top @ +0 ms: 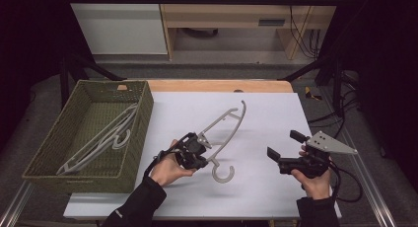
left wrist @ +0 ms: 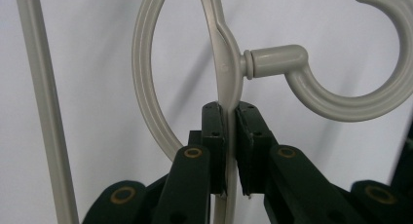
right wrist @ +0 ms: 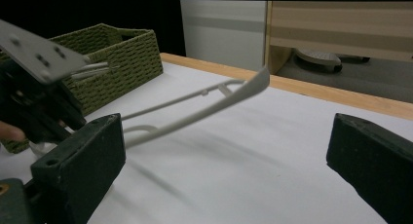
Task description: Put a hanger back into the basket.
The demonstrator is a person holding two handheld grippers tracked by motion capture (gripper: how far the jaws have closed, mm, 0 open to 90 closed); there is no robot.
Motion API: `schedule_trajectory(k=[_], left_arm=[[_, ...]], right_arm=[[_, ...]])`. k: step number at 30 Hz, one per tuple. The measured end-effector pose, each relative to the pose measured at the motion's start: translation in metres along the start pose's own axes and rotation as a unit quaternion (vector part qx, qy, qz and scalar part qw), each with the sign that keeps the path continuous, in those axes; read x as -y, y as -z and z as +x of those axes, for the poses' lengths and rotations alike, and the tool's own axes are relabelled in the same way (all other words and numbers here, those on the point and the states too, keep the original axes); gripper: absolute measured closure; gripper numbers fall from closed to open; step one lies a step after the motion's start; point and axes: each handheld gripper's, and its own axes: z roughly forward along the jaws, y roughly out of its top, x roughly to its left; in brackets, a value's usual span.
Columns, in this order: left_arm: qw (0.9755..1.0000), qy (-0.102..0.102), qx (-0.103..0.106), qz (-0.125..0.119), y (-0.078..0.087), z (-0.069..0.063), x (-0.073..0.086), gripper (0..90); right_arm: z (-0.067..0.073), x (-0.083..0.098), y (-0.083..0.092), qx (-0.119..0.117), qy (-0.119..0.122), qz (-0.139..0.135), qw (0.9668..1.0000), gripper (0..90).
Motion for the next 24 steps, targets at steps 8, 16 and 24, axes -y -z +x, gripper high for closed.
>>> schedule_trajectory(k=[8, 16, 24], left_arm=[[0.9958, -0.013, 0.023, -0.088, 0.056, -0.011, -0.012, 83.3], [0.9924, -0.043, 0.013, -0.115, 0.101, -0.02, -0.021, 83.3], [0.9895, -0.056, 0.007, -0.133, 0.143, -0.016, -0.027, 83.3]], right_arm=[[-0.001, 0.0, 0.002, 0.0, -0.001, -0.002, 1.0, 1.0], [-0.001, 0.0, 0.002, 0.0, -0.002, -0.003, 1.0, 1.0], [-0.001, 0.0, 0.002, -0.001, -0.002, -0.003, 1.0, 1.0]])
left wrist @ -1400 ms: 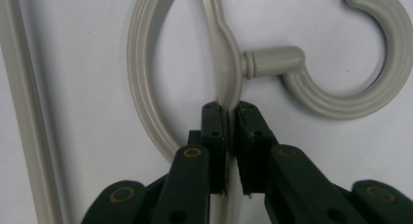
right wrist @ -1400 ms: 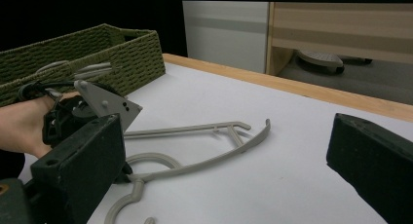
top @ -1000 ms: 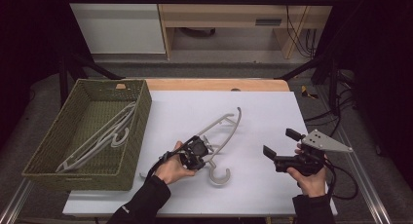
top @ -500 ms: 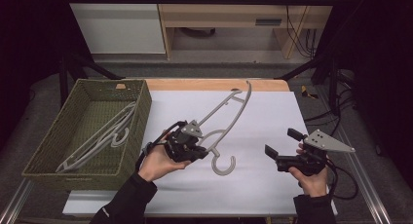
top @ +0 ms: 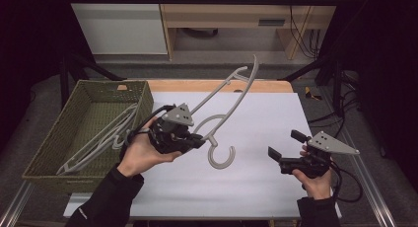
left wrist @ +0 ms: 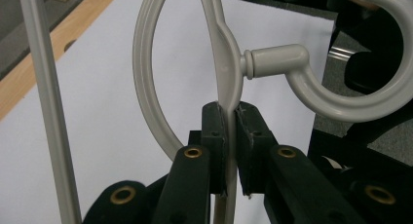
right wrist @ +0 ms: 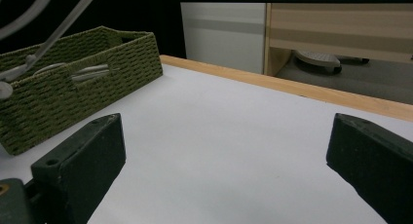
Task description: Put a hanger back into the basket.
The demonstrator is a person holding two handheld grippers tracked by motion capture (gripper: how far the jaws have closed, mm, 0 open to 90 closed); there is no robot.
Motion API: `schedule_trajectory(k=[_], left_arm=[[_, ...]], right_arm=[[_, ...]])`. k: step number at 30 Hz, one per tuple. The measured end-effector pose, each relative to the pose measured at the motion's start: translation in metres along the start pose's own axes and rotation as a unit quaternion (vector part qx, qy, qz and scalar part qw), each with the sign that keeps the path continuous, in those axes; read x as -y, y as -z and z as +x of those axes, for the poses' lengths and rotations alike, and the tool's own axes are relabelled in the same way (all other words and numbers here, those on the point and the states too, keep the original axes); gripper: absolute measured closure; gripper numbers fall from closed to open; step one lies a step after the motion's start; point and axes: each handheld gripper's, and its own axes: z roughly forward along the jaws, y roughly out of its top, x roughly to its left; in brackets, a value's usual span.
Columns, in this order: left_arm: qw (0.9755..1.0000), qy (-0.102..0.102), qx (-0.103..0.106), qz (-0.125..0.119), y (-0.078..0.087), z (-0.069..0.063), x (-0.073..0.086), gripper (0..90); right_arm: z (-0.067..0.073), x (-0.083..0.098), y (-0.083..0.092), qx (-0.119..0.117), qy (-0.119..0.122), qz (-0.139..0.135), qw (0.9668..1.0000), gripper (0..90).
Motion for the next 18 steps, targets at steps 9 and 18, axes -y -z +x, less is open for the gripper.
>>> schedule_trajectory(k=[9, 18], left_arm=[[0.9998, 0.012, -0.016, -0.005, 0.04, 0.02, 0.004, 83.2], [0.9996, 0.025, -0.011, -0.001, 0.069, 0.042, 0.016, 83.2]], right_arm=[[0.0, 0.001, -0.002, 0.0, 0.001, 0.001, 1.0, 1.0], [0.001, 0.001, -0.003, -0.001, -0.001, 0.002, 1.0, 1.0]])
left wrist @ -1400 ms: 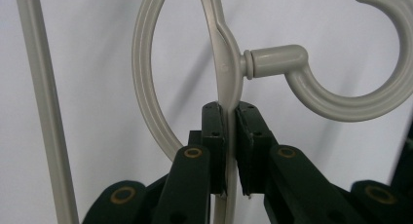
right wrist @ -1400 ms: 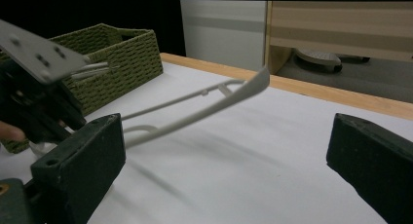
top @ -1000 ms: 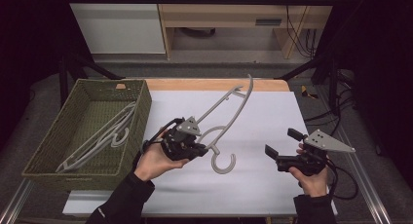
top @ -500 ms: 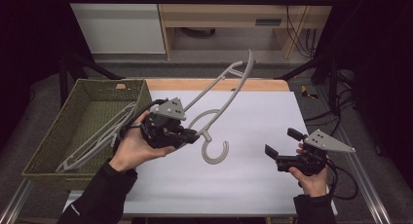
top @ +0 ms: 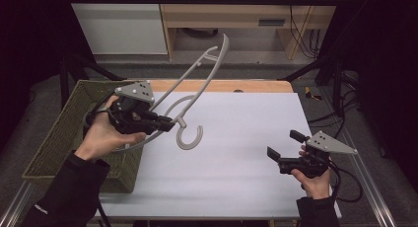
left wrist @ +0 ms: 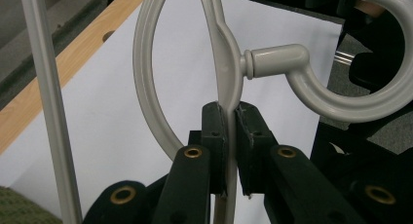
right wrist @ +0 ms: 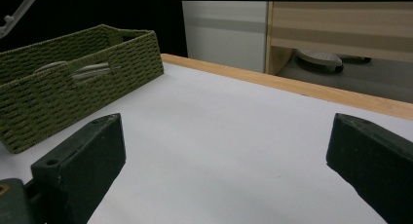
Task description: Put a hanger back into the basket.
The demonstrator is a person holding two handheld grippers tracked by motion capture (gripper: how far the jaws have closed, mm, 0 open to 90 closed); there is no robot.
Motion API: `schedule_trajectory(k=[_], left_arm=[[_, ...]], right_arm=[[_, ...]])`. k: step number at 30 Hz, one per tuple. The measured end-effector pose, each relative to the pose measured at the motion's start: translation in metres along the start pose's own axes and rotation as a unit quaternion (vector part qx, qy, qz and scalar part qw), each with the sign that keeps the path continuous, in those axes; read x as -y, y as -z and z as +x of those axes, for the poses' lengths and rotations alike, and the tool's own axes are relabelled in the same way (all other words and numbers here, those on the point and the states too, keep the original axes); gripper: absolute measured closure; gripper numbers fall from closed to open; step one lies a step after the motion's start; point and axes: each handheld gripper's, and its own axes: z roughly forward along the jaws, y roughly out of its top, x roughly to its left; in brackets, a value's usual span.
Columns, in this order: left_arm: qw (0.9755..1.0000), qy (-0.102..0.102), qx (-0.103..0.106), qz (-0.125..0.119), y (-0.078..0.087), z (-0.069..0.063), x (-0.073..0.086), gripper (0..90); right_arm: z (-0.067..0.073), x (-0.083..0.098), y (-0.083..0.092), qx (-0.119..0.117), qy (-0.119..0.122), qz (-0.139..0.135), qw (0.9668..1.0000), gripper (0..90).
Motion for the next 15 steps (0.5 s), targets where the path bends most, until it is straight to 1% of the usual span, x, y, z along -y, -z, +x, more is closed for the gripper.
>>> schedule_trajectory(k=[1, 2, 4, 5, 6, 7, 9, 10, 11, 12, 15], left_arm=[[1.0, -0.002, -0.006, 0.005, 0.003, 0.003, 0.001, 83.2], [0.9999, -0.001, -0.01, 0.009, 0.006, 0.006, 0.003, 83.2], [0.9997, 0.003, -0.017, 0.017, 0.01, 0.011, 0.007, 83.2], [0.9994, 0.009, -0.025, 0.021, 0.013, 0.014, 0.01, 83.2], [0.9993, 0.012, -0.028, 0.021, 0.015, 0.016, 0.012, 83.2], [0.999, 0.019, -0.035, 0.02, 0.018, 0.019, 0.015, 83.2], [0.9988, 0.025, -0.036, 0.019, 0.024, 0.026, 0.021, 83.2], [0.9986, 0.034, -0.037, 0.016, 0.026, 0.028, 0.023, 83.2], [0.9985, 0.038, -0.036, 0.018, 0.029, 0.032, 0.026, 83.2], [0.9982, 0.038, -0.039, 0.027, 0.032, 0.035, 0.029, 83.2], [0.9972, 0.047, -0.044, 0.038, 0.038, 0.044, 0.036, 83.2]], right_arm=[[0.0, 0.0, 0.0, 0.001, 0.001, 0.0, 1.0, 1.0], [0.0, 0.0, 0.0, -0.001, -0.002, 0.001, 1.0, 1.0], [0.0, 0.0, 0.0, -0.001, -0.001, 0.0, 1.0, 1.0], [0.0, 0.0, 0.0, -0.001, -0.002, 0.0, 1.0, 1.0], [0.0, 0.0, 0.0, -0.002, -0.001, 0.001, 1.0, 1.0], [0.0, 0.0, 0.0, -0.002, -0.002, 0.0, 1.0, 1.0], [0.0, 0.0, 0.0, -0.002, -0.002, 0.001, 1.0, 1.0], [0.0, 0.0, 0.0, -0.002, -0.001, 0.001, 1.0, 1.0], [0.0, 0.0, -0.001, -0.002, -0.001, 0.0, 1.0, 1.0], [-0.001, 0.001, -0.001, -0.001, 0.004, 0.0, 1.0, 1.0], [0.0, 0.0, -0.001, 0.0, 0.003, 0.003, 1.0, 1.0]])
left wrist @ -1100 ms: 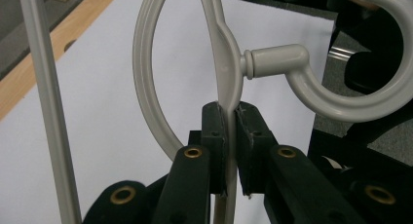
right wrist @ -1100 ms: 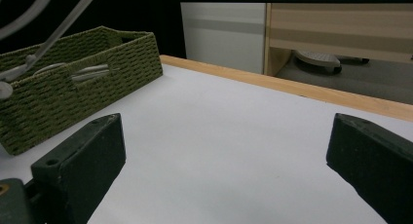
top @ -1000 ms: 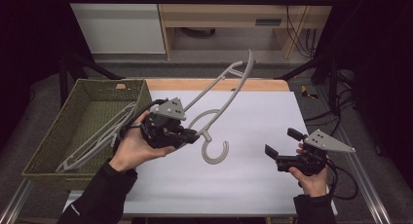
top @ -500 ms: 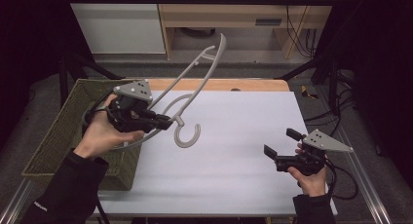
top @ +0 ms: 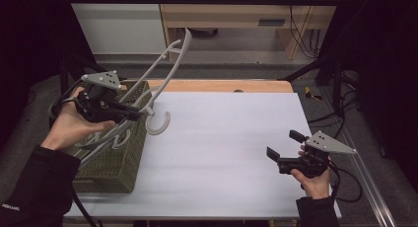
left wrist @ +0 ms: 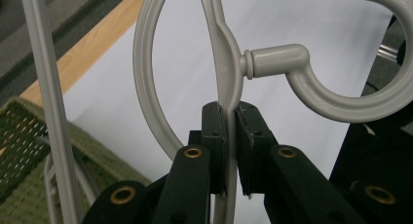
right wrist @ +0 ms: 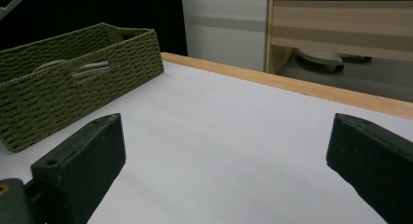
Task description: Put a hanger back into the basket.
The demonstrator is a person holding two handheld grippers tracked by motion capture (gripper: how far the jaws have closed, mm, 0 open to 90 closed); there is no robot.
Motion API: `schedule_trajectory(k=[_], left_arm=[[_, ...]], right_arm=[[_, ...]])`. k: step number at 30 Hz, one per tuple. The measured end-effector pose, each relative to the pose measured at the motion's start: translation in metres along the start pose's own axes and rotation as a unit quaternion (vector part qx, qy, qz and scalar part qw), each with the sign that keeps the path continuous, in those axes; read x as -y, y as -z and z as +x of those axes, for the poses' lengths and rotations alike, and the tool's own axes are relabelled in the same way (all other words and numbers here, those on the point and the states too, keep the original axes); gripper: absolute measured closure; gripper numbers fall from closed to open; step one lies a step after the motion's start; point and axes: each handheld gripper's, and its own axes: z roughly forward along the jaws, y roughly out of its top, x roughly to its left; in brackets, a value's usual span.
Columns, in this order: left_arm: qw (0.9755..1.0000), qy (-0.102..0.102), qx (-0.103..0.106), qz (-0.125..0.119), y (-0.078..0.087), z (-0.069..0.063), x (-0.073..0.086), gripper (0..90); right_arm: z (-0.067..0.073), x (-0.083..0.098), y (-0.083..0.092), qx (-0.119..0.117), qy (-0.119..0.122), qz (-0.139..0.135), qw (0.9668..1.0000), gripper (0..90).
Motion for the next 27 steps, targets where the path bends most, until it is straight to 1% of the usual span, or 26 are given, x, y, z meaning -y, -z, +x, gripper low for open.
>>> schedule_trajectory(k=[2, 3, 4, 5, 6, 8, 10, 11, 14, 17, 18, 19, 20, 23, 27], left_arm=[[0.9998, -0.006, 0.0, 0.018, 0.002, 0.007, 0.006, 83.2], [0.9997, -0.005, 0.001, 0.023, 0.003, 0.01, 0.008, 83.2], [0.9993, -0.006, 0.001, 0.036, 0.003, 0.013, 0.013, 83.2], [0.9989, -0.008, -0.002, 0.047, 0.003, 0.016, 0.016, 83.2], [0.9986, -0.008, -0.006, 0.052, 0.004, 0.017, 0.019, 83.2], [0.9986, 0.004, -0.007, 0.053, 0.006, 0.023, 0.028, 83.2], [0.9985, 0.008, -0.004, 0.053, 0.006, 0.029, 0.036, 83.2], [0.9984, 0.016, -0.005, 0.053, 0.005, 0.032, 0.041, 83.2], [0.9976, 0.034, -0.005, 0.061, 0.002, 0.041, 0.053, 83.2], [0.9969, 0.045, -0.001, 0.065, -0.001, 0.048, 0.063, 83.1], [0.9965, 0.052, 0.004, 0.065, -0.002, 0.051, 0.067, 83.1], [0.9964, 0.054, 0.004, 0.066, -0.003, 0.053, 0.07, 83.2], [0.9958, 0.06, 0.007, 0.069, -0.004, 0.056, 0.074, 83.1], [0.9945, 0.068, 0.01, 0.078, -0.007, 0.061, 0.083, 83.1], [0.9932, 0.076, 0.009, 0.088, -0.009, 0.066, 0.093, 83.1]], right_arm=[[0.001, -0.001, 0.0, -0.002, -0.001, -0.002, 1.0, 1.0], [0.001, -0.001, 0.001, -0.001, 0.001, -0.002, 1.0, 1.0], [0.001, -0.001, 0.001, 0.0, 0.0, -0.003, 1.0, 1.0], [0.001, -0.001, 0.001, -0.001, -0.001, -0.003, 1.0, 1.0], [0.001, -0.001, 0.001, -0.001, -0.002, -0.003, 1.0, 1.0], [0.001, -0.001, 0.0, 0.001, -0.003, -0.002, 1.0, 1.0], [0.002, -0.001, 0.0, -0.001, 0.001, 0.0, 1.0, 0.9], [0.002, -0.001, -0.001, 0.001, 0.003, 0.0, 1.0, 0.9], [0.004, -0.001, -0.001, -0.001, 0.003, -0.001, 1.0, 0.9], [0.003, -0.001, -0.002, -0.001, 0.003, -0.001, 1.0, 0.9], [0.003, -0.001, -0.002, 0.0, 0.004, 0.0, 1.0, 0.9], [0.003, -0.001, -0.002, -0.001, 0.002, 0.0, 1.0, 0.9], [0.003, 0.0, -0.002, -0.001, 0.004, 0.0, 1.0, 0.9], [0.003, -0.001, -0.002, -0.002, 0.005, 0.0, 1.0, 0.9], [0.003, 0.0, -0.003, -0.001, 0.003, 0.003, 1.0, 0.9]])
